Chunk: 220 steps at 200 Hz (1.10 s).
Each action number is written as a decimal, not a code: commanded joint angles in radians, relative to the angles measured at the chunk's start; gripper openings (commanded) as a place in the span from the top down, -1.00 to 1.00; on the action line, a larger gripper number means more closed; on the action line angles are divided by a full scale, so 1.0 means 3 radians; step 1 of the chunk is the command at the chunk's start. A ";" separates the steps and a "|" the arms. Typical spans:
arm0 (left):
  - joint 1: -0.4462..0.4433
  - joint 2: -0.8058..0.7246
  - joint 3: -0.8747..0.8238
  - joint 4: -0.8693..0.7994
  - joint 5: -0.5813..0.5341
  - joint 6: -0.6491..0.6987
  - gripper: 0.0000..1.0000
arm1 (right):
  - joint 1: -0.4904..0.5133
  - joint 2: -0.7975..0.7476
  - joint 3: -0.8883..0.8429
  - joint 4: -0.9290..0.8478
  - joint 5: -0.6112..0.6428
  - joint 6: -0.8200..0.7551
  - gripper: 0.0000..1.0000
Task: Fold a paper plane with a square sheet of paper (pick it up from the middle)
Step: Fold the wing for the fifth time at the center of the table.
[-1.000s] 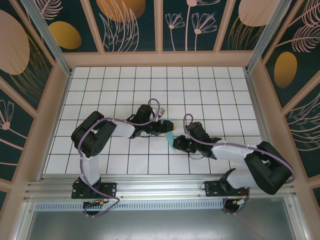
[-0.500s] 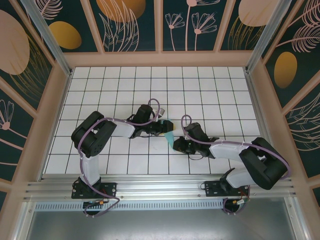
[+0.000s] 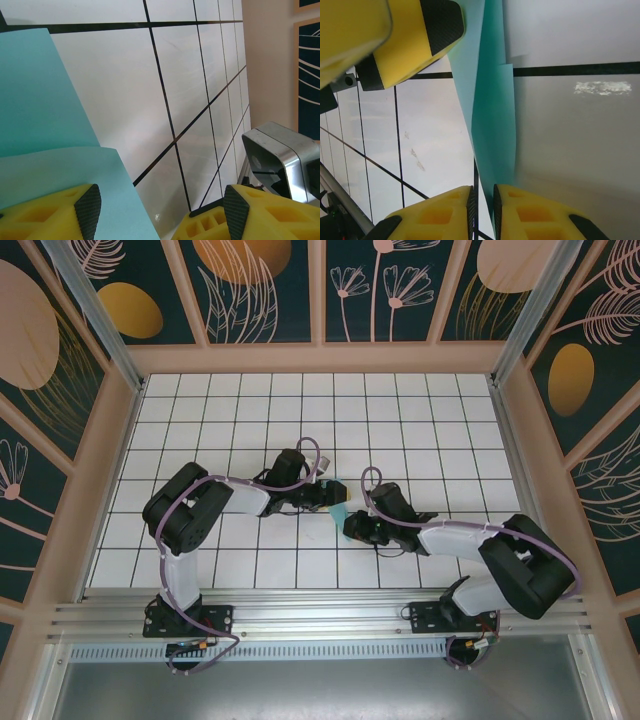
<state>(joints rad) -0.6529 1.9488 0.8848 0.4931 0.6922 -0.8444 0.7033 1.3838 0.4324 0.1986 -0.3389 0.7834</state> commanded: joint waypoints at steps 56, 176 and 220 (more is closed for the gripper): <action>0.0003 0.0164 -0.0031 -0.0329 -0.0240 0.0140 -0.38 | 0.0044 0.0205 -0.0068 0.0252 -0.0151 -0.0041 0.77; 0.0000 0.0171 -0.0032 -0.0387 -0.0271 0.0155 -0.38 | 0.0072 -0.0351 -0.0107 0.0075 0.0211 0.0134 0.49; 0.0003 0.0170 -0.0033 -0.0407 -0.0273 0.0161 -0.38 | 0.0071 -0.0116 -0.0096 0.0726 -0.0168 0.0313 0.77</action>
<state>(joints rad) -0.6533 1.9488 0.8852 0.4889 0.6918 -0.8375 0.7219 1.2999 0.3969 0.2916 -0.3241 0.8421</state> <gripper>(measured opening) 0.688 0.128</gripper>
